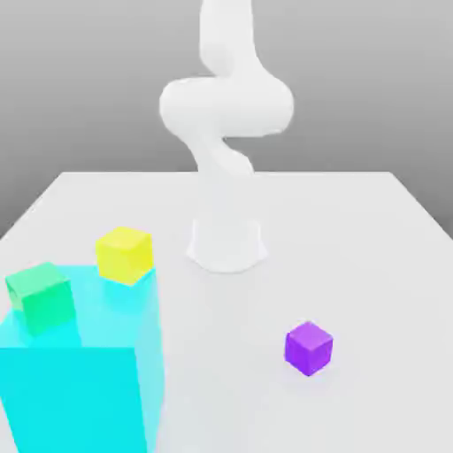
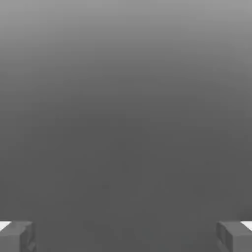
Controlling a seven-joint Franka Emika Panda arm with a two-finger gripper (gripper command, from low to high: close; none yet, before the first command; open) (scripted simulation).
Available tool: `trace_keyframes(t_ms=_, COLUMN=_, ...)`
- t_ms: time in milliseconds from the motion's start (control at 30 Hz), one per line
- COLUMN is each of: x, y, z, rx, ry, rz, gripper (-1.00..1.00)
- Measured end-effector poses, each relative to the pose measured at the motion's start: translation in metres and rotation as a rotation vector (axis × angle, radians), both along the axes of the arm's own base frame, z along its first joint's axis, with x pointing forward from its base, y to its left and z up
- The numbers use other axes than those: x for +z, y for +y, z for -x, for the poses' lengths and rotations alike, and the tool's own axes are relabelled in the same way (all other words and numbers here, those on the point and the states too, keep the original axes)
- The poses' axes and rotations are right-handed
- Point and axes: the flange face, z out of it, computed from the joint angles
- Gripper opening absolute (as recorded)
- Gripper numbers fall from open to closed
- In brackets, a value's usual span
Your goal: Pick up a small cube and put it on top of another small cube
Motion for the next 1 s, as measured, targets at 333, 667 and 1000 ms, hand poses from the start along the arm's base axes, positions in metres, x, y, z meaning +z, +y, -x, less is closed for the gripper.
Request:
trace_keyframes(t_ms=333, x=-0.249, y=0.077, z=-0.045, rx=0.296, ry=0.352, rz=0.111, gripper=0.00)
trace_keyframes(t_ms=667, x=-0.471, y=0.118, z=0.046, rx=0.586, ry=0.680, rz=0.251, gripper=0.00)
trace_keyframes(t_ms=1000, x=-0.525, y=0.119, z=0.051, rx=0.596, ry=0.689, rz=0.254, gripper=-1.00)
